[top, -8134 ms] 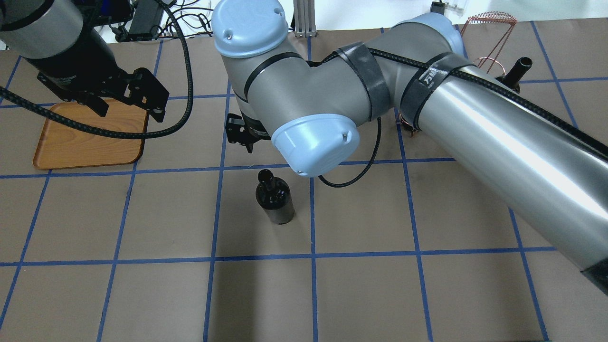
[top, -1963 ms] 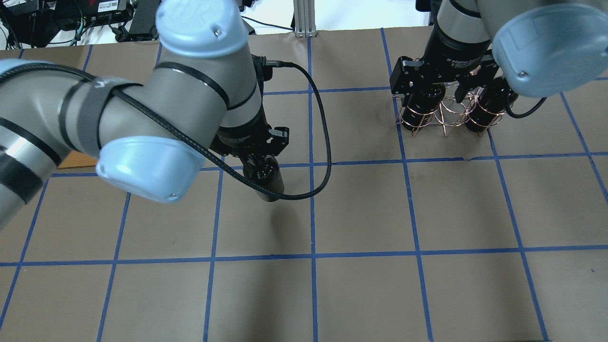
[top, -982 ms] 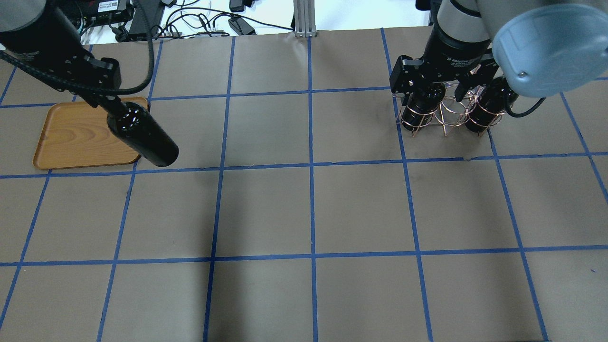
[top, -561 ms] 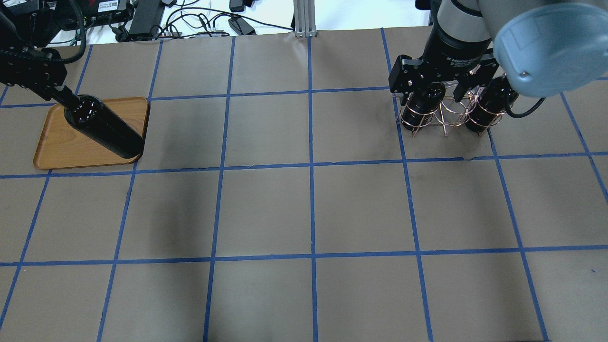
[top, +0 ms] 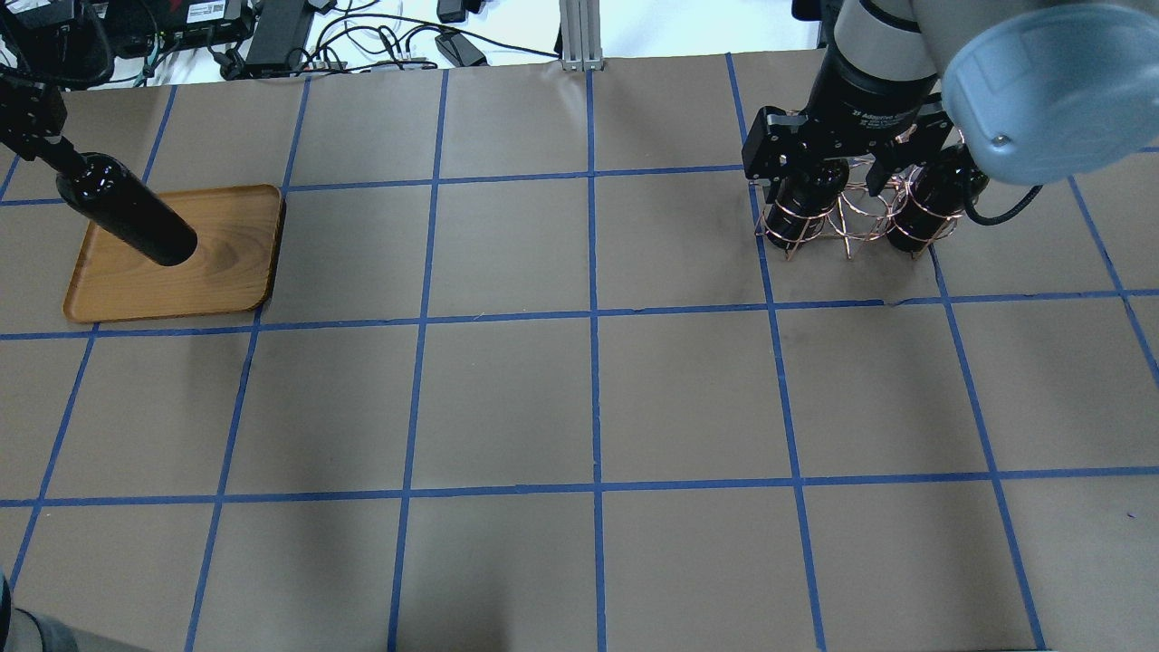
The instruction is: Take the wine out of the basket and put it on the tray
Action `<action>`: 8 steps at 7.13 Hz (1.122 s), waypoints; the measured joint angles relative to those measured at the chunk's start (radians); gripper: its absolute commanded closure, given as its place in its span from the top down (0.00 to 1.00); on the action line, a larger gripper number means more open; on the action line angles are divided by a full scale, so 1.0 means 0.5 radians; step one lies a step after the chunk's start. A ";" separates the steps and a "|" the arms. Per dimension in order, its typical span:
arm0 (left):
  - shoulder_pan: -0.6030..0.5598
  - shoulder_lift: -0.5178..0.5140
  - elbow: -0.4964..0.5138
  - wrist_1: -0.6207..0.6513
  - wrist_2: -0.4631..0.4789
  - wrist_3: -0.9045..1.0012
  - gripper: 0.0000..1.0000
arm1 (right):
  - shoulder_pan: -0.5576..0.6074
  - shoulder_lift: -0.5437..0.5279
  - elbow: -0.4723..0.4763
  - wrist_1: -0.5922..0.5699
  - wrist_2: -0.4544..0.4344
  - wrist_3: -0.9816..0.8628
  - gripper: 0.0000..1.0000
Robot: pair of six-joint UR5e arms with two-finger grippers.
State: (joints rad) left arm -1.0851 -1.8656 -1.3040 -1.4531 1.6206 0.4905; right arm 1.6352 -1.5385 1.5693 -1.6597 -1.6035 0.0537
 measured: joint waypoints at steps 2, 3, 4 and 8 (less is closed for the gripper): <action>0.059 -0.149 0.074 0.068 -0.026 0.045 0.00 | 0.000 0.002 0.002 -0.007 -0.005 -0.010 1.00; 0.080 -0.195 0.099 0.069 -0.048 0.052 0.00 | 0.000 0.003 0.002 -0.009 -0.006 -0.011 1.00; 0.099 -0.229 0.110 0.074 -0.059 0.055 0.00 | 0.000 0.003 0.002 -0.010 -0.006 -0.012 1.00; 0.138 -0.283 0.116 0.082 -0.069 0.060 0.02 | 0.000 0.002 0.003 -0.011 -0.005 -0.012 1.00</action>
State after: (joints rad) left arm -1.0160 -2.0072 -1.2462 -1.4119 1.5863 0.5204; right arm 1.6352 -1.5377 1.5708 -1.6654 -1.6060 0.0476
